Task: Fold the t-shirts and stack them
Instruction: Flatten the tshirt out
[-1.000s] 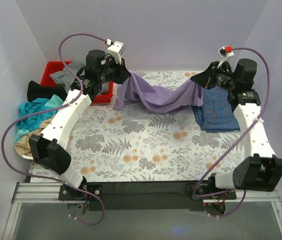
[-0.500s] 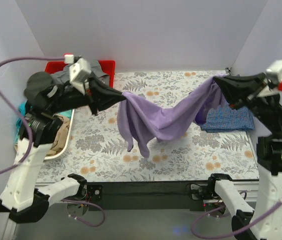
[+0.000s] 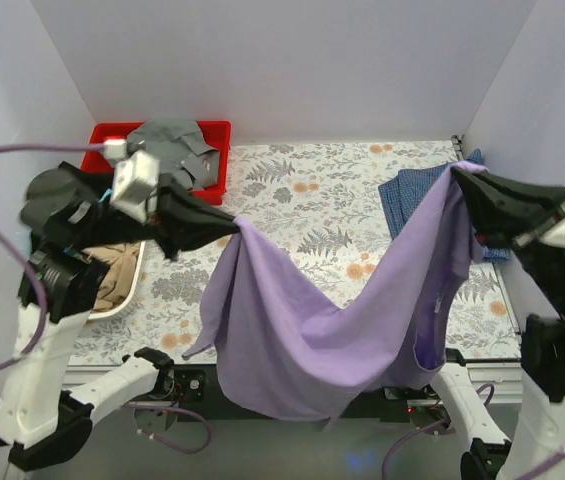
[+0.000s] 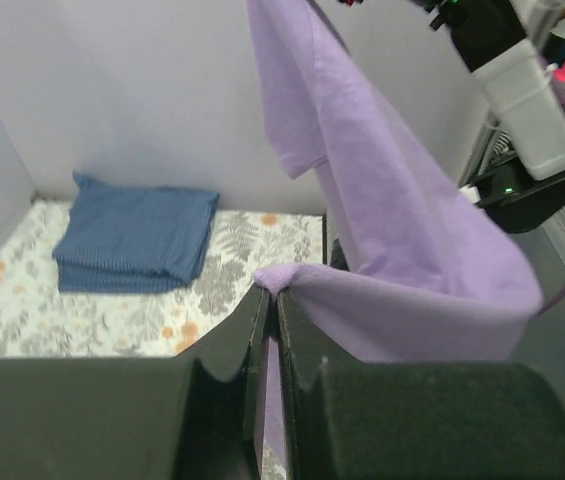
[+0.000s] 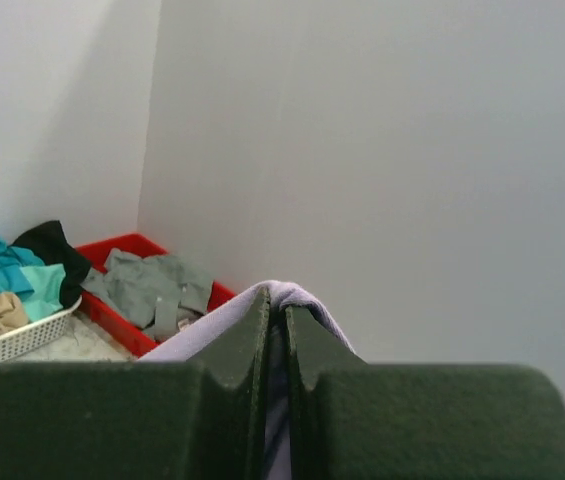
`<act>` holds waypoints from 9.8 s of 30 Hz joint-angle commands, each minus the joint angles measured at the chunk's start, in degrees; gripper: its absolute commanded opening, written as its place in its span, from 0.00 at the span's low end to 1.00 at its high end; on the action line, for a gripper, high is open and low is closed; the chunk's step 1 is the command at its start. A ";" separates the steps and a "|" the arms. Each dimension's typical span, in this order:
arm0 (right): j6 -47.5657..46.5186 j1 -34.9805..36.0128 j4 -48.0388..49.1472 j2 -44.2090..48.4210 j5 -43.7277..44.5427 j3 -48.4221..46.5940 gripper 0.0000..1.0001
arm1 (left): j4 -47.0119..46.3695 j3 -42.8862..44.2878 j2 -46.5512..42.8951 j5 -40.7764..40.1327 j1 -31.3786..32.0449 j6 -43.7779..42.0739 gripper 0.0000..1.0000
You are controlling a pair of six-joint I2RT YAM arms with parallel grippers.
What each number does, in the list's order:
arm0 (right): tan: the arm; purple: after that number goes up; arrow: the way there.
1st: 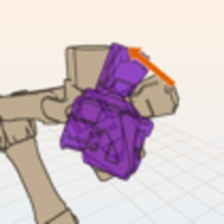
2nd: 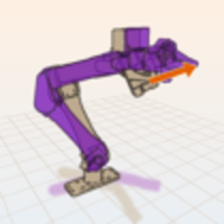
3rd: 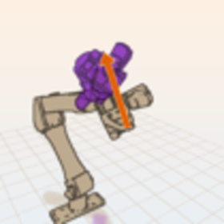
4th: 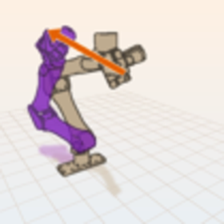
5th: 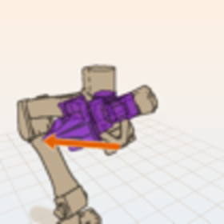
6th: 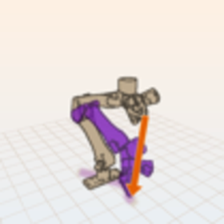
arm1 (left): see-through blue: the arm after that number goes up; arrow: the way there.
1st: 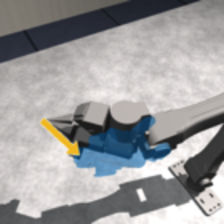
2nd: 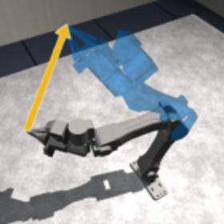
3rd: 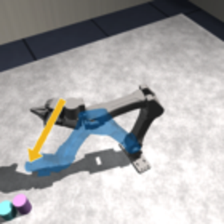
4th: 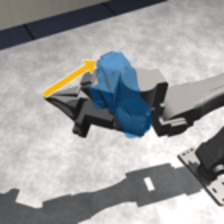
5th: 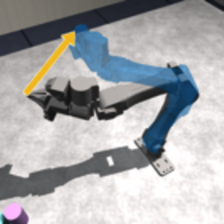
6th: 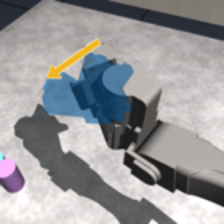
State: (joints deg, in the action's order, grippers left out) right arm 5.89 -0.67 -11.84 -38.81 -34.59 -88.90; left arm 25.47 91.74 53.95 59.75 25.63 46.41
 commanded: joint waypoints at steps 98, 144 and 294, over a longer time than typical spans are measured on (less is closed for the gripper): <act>-0.09 33.01 2.34 -59.80 16.66 27.91 0.88 | -9.21 -49.81 27.98 -65.81 -3.21 29.69 0.66; -1.41 33.01 1.90 -65.17 13.85 29.05 0.79 | -24.24 -59.93 26.20 -58.16 -9.19 32.51 0.16; 31.18 40.51 -37.50 -24.99 74.58 27.41 0.98 | 18.48 -24.47 33.06 -71.95 3.91 28.39 0.95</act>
State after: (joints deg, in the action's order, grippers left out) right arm 48.60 46.00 -53.84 -62.81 26.83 -54.65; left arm 44.56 56.49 87.83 -4.45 30.81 77.17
